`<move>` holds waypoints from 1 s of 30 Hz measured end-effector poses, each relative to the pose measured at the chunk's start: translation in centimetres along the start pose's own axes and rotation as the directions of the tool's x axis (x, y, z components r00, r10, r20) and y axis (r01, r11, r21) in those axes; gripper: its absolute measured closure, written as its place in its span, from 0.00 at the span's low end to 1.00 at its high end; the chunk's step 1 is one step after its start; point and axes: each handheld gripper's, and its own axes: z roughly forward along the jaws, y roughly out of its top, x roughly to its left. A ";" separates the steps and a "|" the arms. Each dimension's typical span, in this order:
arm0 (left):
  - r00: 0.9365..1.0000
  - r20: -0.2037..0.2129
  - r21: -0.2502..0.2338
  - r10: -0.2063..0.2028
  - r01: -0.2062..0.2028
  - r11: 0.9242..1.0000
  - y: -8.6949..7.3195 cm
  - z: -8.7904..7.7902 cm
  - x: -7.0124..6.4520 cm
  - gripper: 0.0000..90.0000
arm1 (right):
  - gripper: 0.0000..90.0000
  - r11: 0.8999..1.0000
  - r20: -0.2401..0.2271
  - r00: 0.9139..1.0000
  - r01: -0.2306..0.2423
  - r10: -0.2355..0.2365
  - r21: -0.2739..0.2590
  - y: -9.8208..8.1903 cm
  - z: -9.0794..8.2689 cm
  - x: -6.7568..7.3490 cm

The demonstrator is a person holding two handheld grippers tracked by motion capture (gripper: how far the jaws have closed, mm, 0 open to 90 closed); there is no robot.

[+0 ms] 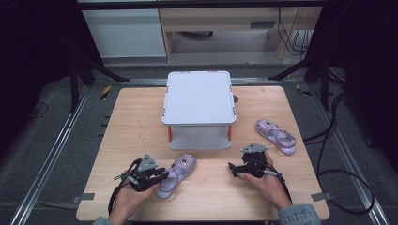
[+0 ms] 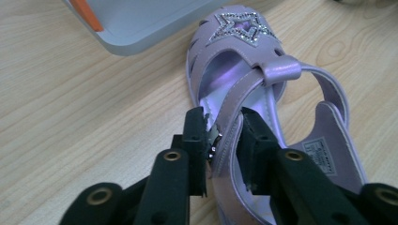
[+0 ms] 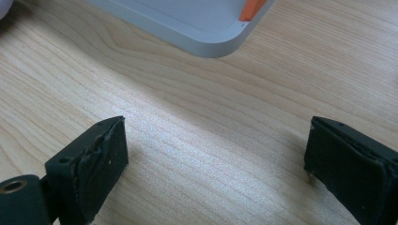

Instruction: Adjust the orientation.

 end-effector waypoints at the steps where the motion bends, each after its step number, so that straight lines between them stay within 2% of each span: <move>1: 1.000 -0.002 -0.007 -0.006 0.006 1.000 0.1 -0.1 0.0 0.85 | 0.07 1.000 0.000 1.000 0.001 -0.001 0.000 0.0 0.0 0.0; 5: 0.999 -0.041 -0.022 0.013 -0.014 1.000 0.9 -0.3 -0.7 0.87 | 0.07 1.000 0.000 1.000 0.000 0.000 0.000 0.0 0.0 0.0; 10: 0.999 -0.039 -0.041 -0.002 0.000 0.999 1.7 -0.4 -0.8 0.88 | 0.07 1.000 0.001 1.000 -0.001 0.001 0.001 0.0 0.0 0.0; 13: 0.999 -0.043 -0.063 -0.017 0.014 0.998 3.0 -0.4 -0.7 0.88 | 0.08 1.000 0.000 1.000 -0.002 0.002 0.000 0.0 -0.1 0.0; 15: 0.999 -0.043 -0.067 -0.019 0.016 0.998 3.3 -0.4 -0.6 0.88 | 0.10 1.000 -0.001 1.000 -0.001 0.001 -0.001 0.0 -0.1 0.0; 16: 0.999 -0.044 -0.073 -0.023 0.019 0.997 3.6 -0.3 -0.5 0.88 | 0.15 1.000 -0.002 1.000 0.001 -0.001 -0.003 -0.1 -0.2 0.0; 17: 0.999 -0.045 -0.074 -0.026 0.023 0.997 4.1 -0.2 -0.4 0.87 | 0.25 1.000 -0.007 1.000 -0.013 0.013 -0.001 0.1 -0.6 -0.3; 18: 0.999 -0.045 -0.074 -0.026 0.023 0.997 4.1 -0.2 -0.4 0.87 | 0.25 1.000 -0.007 1.000 -0.013 0.013 -0.001 0.1 -0.6 -0.3; 19: 0.998 -0.045 -0.080 -0.034 0.030 0.996 4.6 0.1 -0.2 0.87 | 0.36 0.999 -0.022 0.999 -0.035 0.035 -0.010 0.2 -1.1 -0.7; 21: 0.998 -0.049 -0.081 -0.037 0.033 0.996 5.0 0.3 0.0 0.88 | 0.50 0.999 -0.015 1.000 -0.019 0.018 -0.028 0.4 -1.7 -0.9; 22: 0.998 -0.049 -0.081 -0.037 0.033 0.996 5.0 0.3 0.0 0.88 | 0.50 0.999 -0.015 1.000 -0.019 0.018 -0.028 0.4 -1.7 -0.9; 23: 0.998 -0.053 -0.080 -0.037 0.033 0.996 5.2 0.5 0.0 0.88 | 0.61 0.999 -0.020 1.000 -0.018 0.017 -0.045 0.7 -2.4 -0.9; 24: 0.998 -0.058 -0.077 -0.035 0.030 0.997 5.4 0.6 0.1 0.88 | 0.61 0.999 -0.020 1.000 -0.018 0.017 -0.045 0.7 -2.4 -0.9; 25: 0.997 -0.065 -0.071 -0.035 0.030 0.997 5.7 0.9 0.3 0.88 | 0.68 0.998 -0.029 1.000 -0.012 0.010 -0.060 1.1 -3.1 -0.7; 27: 0.996 -0.075 -0.070 -0.041 0.036 0.997 5.9 1.3 0.5 0.88 | 0.74 0.997 -0.036 0.999 -0.014 0.012 -0.069 1.5 -3.6 -0.7; 30: 0.995 -0.082 -0.074 -0.051 0.045 0.996 6.0 1.5 0.7 0.88 | 0.78 0.995 -0.060 0.998 -0.017 0.012 -0.094 2.1 -4.4 -0.8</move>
